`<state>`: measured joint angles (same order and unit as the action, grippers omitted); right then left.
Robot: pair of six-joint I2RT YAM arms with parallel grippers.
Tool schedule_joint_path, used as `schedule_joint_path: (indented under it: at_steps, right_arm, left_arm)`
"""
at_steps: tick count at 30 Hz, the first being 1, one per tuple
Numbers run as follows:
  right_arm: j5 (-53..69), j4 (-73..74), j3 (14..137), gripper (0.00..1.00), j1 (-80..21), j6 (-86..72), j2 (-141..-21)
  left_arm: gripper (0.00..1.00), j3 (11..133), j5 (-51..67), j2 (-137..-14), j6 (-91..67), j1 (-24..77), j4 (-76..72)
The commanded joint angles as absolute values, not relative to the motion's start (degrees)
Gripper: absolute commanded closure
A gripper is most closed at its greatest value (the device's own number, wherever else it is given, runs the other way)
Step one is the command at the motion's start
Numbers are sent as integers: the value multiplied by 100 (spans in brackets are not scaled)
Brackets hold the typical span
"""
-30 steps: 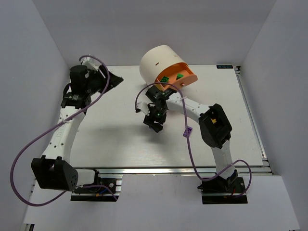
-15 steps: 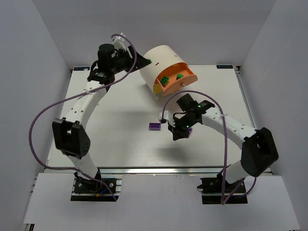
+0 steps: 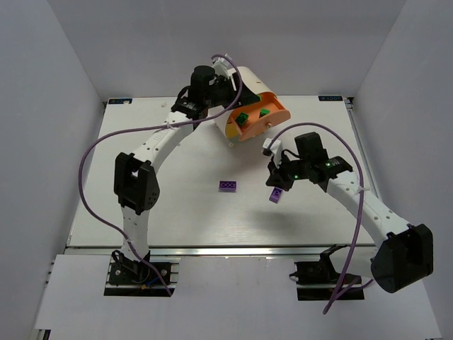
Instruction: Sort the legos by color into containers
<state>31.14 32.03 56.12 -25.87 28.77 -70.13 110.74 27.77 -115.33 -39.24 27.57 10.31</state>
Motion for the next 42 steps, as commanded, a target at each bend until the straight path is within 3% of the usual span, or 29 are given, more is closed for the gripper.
schedule_joint_path:
  at_steps: [1, 2, 3, 6, 12, 13, 16, 19, 23, 24, 26, 28, 30, 33, 42]
  right_arm:
    - [3102, 2813, 5695, 100, -2400, 2417, -6926]
    - [3103, 2795, 5730, 100, -2356, 2373, -6952]
    - [3103, 2751, 5809, 100, -2242, 2251, -6970]
    - [3181, 2734, 5923, 100, -2084, 2110, -7031]
    - [3629, 2654, 6371, 83, -1636, 1565, -7417]
    - [3691, 2663, 6468, 82, -1600, 1495, -7496]
    - [3744, 2549, 6811, 80, -1450, 1152, -7839]
    - [3683, 2382, 7206, 81, -1371, 888, -8278]
    - [3551, 2285, 7847, 82, -1345, 826, -9095]
    - [3525, 2224, 8066, 82, -1353, 844, -9218]
    - [3472, 2110, 8235, 77, -1345, 887, -9561]
    - [3410, 1786, 8393, 74, -1354, 862, -9781]
    - [3349, 1679, 8560, 73, -1354, 826, -9949]
    - [3296, 1574, 8850, 72, -1354, 791, -10204]
    - [3322, 871, 9132, 70, -1371, 484, -10468]
  left_arm:
    - [77, 11513, 2646, -11680, -3999, 2865, 1151]
    - [70, 11609, 2576, -11733, -3999, 2865, 1186]
    - [52, 11628, 2523, -11759, -3990, 2926, 1230]
    - [31, 11628, 2365, -11751, -3981, 2927, 1301]
    - [21, 11882, 2338, -11725, -4016, 2927, 1389]
    - [16, 11944, 2347, -11716, -4025, 2927, 1406]
    - [16, 12076, 2399, -11663, -4157, 2927, 1345]
    - [23, 12050, 2339, -11365, -4192, 2927, 1309]
    - [55, 11393, 2032, -10610, -4026, 2795, 1423]
    - [55, 11173, 1900, -10400, -3886, 2795, 1493]
    - [49, 10272, 1724, -9679, -3525, 2742, 1451]
    - [27, 9566, 1609, -9152, -3428, 2742, 1180]
    - [14, 8625, 1451, -8431, -3419, 2742, 1046]
    - [10, 7817, 1162, -7727, -3489, 2742, 1098]
    - [9, 6232, 660, -6321, -4060, 2742, 1318]
